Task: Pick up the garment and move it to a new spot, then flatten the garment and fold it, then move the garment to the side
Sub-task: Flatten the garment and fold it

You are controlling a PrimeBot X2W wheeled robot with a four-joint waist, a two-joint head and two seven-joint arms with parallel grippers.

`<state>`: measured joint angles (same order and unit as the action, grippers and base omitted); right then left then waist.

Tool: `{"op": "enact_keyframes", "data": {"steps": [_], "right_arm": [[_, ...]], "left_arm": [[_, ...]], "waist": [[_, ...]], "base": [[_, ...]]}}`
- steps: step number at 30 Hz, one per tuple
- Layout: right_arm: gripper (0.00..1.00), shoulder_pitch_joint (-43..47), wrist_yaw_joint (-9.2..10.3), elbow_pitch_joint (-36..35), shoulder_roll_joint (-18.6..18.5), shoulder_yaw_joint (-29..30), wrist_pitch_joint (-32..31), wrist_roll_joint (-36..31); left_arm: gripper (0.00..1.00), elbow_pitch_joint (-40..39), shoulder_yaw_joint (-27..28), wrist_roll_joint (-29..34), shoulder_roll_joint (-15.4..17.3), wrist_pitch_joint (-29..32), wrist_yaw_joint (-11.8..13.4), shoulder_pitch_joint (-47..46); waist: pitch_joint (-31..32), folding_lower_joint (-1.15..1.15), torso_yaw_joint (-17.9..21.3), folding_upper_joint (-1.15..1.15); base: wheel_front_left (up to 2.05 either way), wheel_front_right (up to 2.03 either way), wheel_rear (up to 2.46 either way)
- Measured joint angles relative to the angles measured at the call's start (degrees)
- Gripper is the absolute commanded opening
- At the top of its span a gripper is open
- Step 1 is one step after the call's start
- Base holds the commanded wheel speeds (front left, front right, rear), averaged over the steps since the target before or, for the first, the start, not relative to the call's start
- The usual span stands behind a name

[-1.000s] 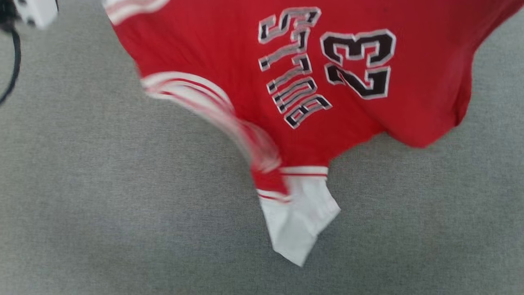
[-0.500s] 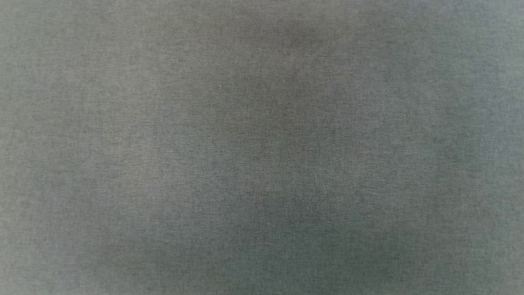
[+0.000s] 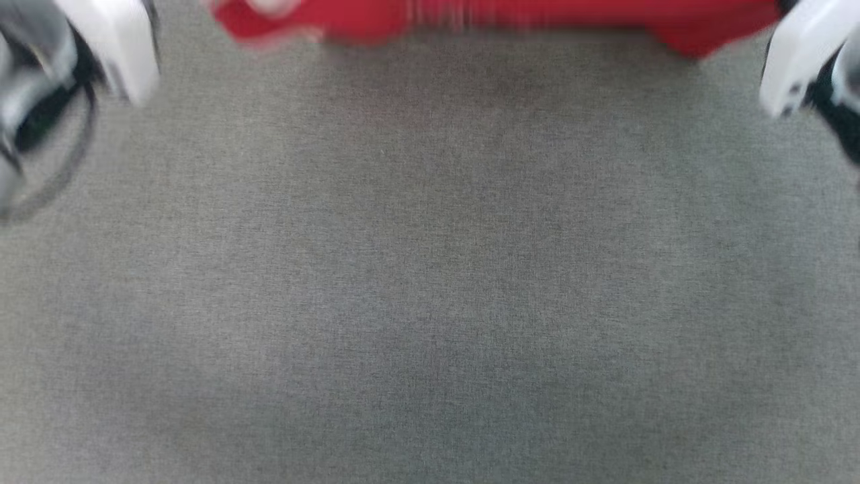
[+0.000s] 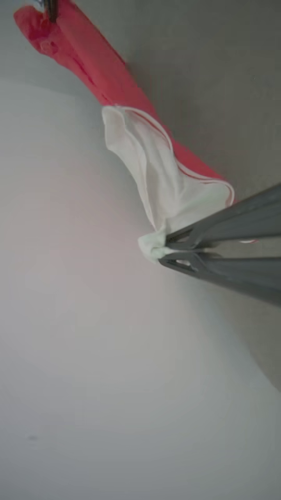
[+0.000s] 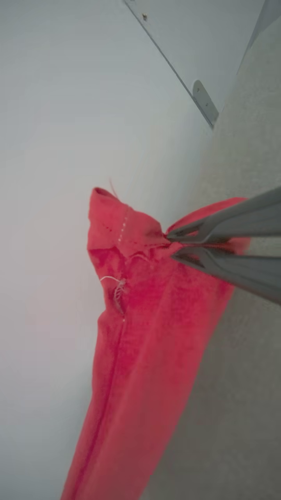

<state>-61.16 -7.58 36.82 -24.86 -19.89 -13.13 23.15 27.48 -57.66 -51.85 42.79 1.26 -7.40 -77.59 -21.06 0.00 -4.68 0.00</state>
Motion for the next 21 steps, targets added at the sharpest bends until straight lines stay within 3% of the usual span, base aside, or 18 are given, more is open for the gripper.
{"op": "enact_keyframes", "data": {"steps": [5, 7, 16, 21], "right_arm": [[0.00, 8.38, 0.01, -4.67, -1.59, -1.42, -5.43, 5.94], [0.00, 11.94, 0.01, -7.12, -2.43, -1.67, -7.51, 7.72], [0.00, 27.50, 0.01, -21.48, -8.42, -1.93, -15.24, 14.32], [0.00, 35.16, 0.01, -30.06, -12.34, -1.12, -18.64, 17.44]], "left_arm": [[0.00, -8.80, -2.50, -7.02, 5.23, 5.97, 0.09, 9.60], [0.00, -12.85, -3.23, -9.69, 7.17, 7.77, 1.40, 13.61], [0.00, -32.89, -6.57, -17.90, 16.56, 12.95, 13.81, 28.92], [0.00, -40.65, -8.86, -22.05, 19.54, 13.30, 18.63, 36.12]], "waist": [[1.16, 0.00, -0.28, 0.00], [1.68, 0.00, -0.33, 0.00], [3.01, 0.00, -0.65, 0.00], [3.18, 0.00, -0.57, 0.00]], "base": [[0.00, 0.00, 0.00], [0.00, 0.00, 0.00], [0.00, 0.00, 0.00], [0.00, 0.00, 0.00]]}}
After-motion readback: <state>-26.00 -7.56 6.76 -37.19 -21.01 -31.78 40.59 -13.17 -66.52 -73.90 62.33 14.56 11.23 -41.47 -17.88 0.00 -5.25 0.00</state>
